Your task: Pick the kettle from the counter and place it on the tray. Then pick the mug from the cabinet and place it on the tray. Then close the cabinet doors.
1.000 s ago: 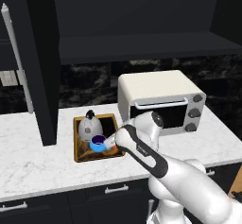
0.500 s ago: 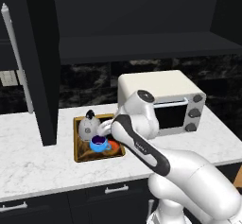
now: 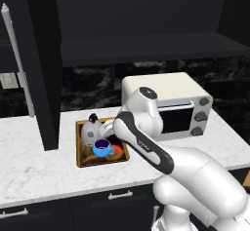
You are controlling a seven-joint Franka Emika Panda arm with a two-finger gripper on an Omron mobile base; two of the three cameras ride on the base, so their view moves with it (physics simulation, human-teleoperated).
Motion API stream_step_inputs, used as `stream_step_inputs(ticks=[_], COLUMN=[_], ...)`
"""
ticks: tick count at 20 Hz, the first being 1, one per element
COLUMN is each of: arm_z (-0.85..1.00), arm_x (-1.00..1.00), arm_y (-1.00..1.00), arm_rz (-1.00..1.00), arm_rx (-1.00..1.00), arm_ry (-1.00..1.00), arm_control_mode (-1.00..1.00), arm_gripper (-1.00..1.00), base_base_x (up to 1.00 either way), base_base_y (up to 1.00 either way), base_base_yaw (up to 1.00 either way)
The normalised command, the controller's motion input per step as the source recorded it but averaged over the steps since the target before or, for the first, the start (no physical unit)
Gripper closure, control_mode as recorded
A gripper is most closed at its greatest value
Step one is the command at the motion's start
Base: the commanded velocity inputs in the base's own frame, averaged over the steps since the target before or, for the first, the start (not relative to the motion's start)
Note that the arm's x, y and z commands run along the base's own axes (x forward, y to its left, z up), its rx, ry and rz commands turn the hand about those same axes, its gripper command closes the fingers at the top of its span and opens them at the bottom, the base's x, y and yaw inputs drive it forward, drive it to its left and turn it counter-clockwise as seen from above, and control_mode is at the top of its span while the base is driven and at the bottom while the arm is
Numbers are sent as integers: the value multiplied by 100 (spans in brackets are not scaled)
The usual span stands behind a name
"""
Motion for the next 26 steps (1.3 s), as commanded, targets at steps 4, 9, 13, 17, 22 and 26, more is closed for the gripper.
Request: stream_step_inputs(ticks=[4,9,13,17,22,26], arm_z=[0,0,0,0,0,0], arm_x=[-4,0,0,-8,-18,-4], arm_y=[15,43,22,9,23,16], arm_rz=[0,0,0,1,3,1], arm_rx=[0,-10,-10,-3,-3,-6], arm_ry=[0,5,3,0,0,0], arm_control_mode=[-100,-100,-100,-100,-100,-100], arm_gripper=[-100,-100,-100,-100,-100,-100], base_base_x=[0,0,0,0,0,0], base_base_y=[0,0,0,0,0,0], base_base_yaw=[0,0,0,0,0,0])
